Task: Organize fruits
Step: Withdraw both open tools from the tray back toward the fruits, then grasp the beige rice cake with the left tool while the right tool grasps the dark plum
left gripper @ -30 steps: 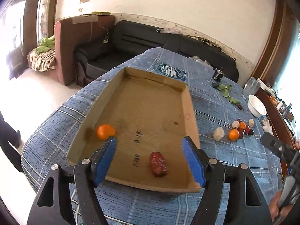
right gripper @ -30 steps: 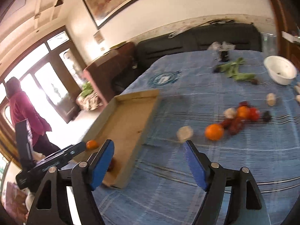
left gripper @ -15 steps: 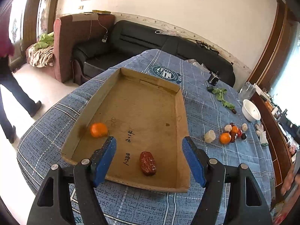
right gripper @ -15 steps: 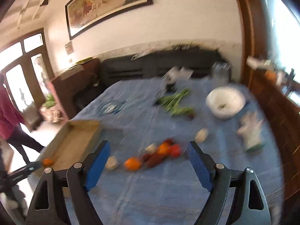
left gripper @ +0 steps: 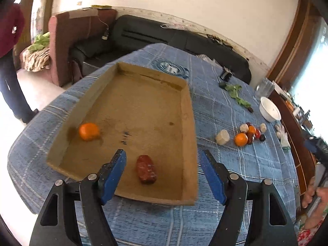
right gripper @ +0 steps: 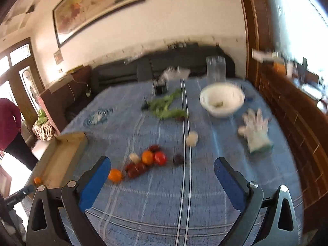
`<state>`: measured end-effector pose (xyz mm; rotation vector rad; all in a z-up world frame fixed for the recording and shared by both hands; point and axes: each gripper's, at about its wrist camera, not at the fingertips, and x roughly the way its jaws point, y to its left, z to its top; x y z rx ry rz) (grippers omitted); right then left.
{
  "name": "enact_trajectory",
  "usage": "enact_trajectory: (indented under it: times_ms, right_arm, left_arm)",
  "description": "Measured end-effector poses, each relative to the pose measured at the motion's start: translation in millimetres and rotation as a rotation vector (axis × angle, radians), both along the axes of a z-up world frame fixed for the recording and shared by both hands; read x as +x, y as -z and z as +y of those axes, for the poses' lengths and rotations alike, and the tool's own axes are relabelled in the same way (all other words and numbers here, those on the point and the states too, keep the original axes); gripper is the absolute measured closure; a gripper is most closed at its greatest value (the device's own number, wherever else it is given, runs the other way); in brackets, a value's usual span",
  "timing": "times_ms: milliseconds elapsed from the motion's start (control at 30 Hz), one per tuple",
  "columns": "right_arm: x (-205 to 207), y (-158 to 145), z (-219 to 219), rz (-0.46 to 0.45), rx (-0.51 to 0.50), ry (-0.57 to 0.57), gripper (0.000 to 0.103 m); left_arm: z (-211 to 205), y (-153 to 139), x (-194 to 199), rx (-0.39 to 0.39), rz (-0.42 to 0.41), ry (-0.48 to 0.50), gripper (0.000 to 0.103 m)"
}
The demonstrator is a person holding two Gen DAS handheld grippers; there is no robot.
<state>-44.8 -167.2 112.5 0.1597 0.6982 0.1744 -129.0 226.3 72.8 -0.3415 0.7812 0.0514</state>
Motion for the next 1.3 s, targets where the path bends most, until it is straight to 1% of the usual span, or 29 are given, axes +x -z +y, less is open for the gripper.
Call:
enact_trajectory:
  times_ms: [100, 200, 300, 433, 533, 567, 600, 667, 700, 833, 933, 1000, 1167, 1233, 1267, 1300]
  right_arm:
    - [17.1, 26.0, -4.7, 0.070, 0.060, -0.004, 0.000]
    - [30.7, 40.8, -7.4, 0.112, 0.124, -0.010, 0.000]
    - [45.1, 55.2, -10.9, 0.144, 0.175, -0.009, 0.001]
    - [64.5, 68.4, -19.5, 0.173, 0.221, 0.023, 0.002]
    - [80.6, 74.3, -27.1, 0.188, 0.223, 0.043, 0.006]
    - [86.1, 75.9, -29.1, 0.192, 0.223, 0.052, 0.010]
    - [89.9, 76.8, -30.0, 0.196, 0.222, 0.056, 0.016]
    - [100.3, 79.1, -31.2, 0.208, 0.216, 0.065, 0.020]
    - [106.7, 79.8, -32.8, 0.209, 0.208, 0.077, 0.020]
    - [126.5, 79.9, -38.3, 0.204, 0.189, 0.111, 0.020]
    - [129.9, 86.0, -41.4, 0.214, 0.217, 0.094, 0.020]
    - [128.2, 91.4, -39.5, 0.230, 0.209, 0.072, 0.020]
    - [119.0, 96.1, -31.6, 0.248, 0.177, 0.027, 0.021]
    - [113.9, 97.7, -26.2, 0.252, 0.144, 0.014, 0.021]
    - [112.8, 98.4, -24.4, 0.252, 0.131, 0.011, 0.022]
    - [110.8, 99.3, -21.8, 0.252, 0.114, 0.006, 0.026]
  left_arm:
    - [-20.9, 2.0, 13.6, 0.019, 0.012, 0.051, 0.029]
    - [-47.3, 2.2, 28.1, 0.032, 0.017, 0.112, 0.029]
    - [-79.4, 3.2, 44.7, 0.061, 0.019, 0.187, 0.029]
    - [-121.0, 10.0, 71.9, 0.095, 0.015, 0.272, 0.030]
    - [-136.7, 18.6, 92.9, 0.118, 0.015, 0.293, 0.030]
    - [-138.2, 22.1, 99.5, 0.124, 0.022, 0.293, 0.030]
    - [-139.5, 24.7, 103.9, 0.127, 0.027, 0.291, 0.032]
    - [-136.7, 31.4, 111.7, 0.127, 0.034, 0.285, 0.037]
    - [-136.8, 33.3, 114.3, 0.124, 0.035, 0.283, 0.040]
    - [-129.9, 44.0, 120.7, 0.112, 0.050, 0.290, 0.045]
    - [-130.1, 51.8, 124.6, 0.114, 0.067, 0.294, 0.052]
    - [-130.6, 56.8, 129.1, 0.102, 0.086, 0.307, 0.065]
    - [-134.6, 62.4, 141.1, 0.097, 0.098, 0.306, 0.067]
    - [-136.3, 63.2, 144.2, 0.104, 0.090, 0.307, 0.067]
    - [-137.3, 63.5, 144.9, 0.110, 0.086, 0.309, 0.067]
    - [-138.2, 63.9, 145.0, 0.116, 0.080, 0.311, 0.067]
